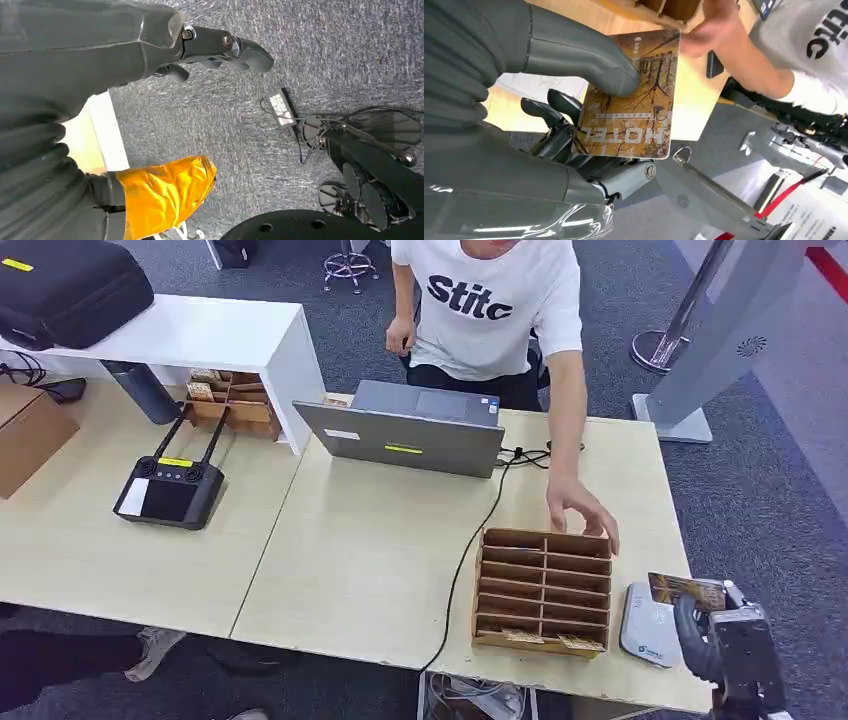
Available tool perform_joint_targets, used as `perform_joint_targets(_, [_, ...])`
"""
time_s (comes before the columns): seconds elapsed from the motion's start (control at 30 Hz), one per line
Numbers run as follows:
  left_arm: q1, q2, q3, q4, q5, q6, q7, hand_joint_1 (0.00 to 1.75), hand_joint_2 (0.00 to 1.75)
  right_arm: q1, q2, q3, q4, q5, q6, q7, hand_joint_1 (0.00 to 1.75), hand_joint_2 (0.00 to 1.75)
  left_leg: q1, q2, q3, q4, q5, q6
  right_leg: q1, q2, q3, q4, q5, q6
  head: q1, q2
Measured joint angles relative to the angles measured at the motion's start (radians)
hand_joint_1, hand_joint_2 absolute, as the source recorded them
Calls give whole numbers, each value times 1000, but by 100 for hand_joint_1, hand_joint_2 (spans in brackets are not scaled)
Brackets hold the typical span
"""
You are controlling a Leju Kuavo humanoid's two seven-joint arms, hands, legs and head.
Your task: Pass the card to the sensor for recognition and then transmit it.
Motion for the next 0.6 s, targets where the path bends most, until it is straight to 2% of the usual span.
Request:
perform_joint_targets(0.17, [1, 0, -5, 0, 12, 4, 0, 0, 175, -3, 1, -29, 45, 23, 26, 17, 175, 175, 0, 0, 0, 0, 0, 0, 0, 0, 0, 0, 0, 0, 0, 0])
perform_joint_targets(0.43, [1, -1, -22, 0, 32, 11, 3, 0, 175, 12, 16, -19, 132, 81, 39, 49, 175, 175, 0, 0, 0, 0, 0, 0, 0, 0, 0, 0, 0, 0, 0, 0])
perform_joint_targets(0.6, [1, -1, -34, 0, 37, 14, 6, 0, 175, 13, 14, 9, 174, 250, -7, 139, 175, 175, 0, 0, 0, 0, 0, 0, 0, 0, 0, 0, 0, 0, 0, 0])
